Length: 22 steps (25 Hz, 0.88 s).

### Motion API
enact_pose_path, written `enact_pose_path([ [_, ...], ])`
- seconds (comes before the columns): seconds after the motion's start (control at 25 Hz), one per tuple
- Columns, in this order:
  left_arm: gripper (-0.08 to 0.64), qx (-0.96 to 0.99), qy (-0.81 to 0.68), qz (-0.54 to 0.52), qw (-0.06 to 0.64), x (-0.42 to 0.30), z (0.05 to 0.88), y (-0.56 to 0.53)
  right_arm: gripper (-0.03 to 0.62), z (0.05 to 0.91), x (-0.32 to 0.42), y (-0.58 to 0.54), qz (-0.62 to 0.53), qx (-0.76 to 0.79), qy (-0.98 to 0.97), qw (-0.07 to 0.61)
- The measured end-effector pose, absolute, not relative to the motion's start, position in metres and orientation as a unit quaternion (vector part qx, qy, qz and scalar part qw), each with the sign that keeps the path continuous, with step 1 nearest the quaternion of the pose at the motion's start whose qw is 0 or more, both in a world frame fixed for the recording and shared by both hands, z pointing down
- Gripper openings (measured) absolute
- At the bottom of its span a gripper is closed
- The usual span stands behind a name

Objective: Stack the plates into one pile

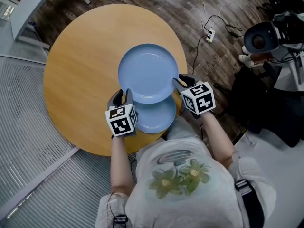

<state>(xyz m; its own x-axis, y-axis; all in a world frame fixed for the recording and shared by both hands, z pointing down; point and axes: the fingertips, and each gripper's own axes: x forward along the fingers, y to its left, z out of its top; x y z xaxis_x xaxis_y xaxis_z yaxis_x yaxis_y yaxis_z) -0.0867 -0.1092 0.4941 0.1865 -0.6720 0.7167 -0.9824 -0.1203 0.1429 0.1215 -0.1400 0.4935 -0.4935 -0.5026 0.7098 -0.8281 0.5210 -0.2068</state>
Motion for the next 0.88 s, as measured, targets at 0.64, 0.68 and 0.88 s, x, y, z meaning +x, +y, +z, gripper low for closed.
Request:
enact_pose_path([
  [0.64,0.114,0.672,-0.624,0.241,0.317,-0.081,0.495,-0.011,0.121,0.494,0.123,-0.063,0.253,0.358,-0.843,0.312],
  [0.68,0.114,0.669,-0.627,0.241,0.318,-0.08,0.495,-0.006,0.121,0.494,0.123,-0.06,0.252,0.354,-0.845,0.313],
  [0.88,0.115,0.652,-0.64,0.24,0.329,-0.077,0.503,0.02,0.121,0.503,0.123,-0.044,0.248,0.333,-0.85,0.325],
])
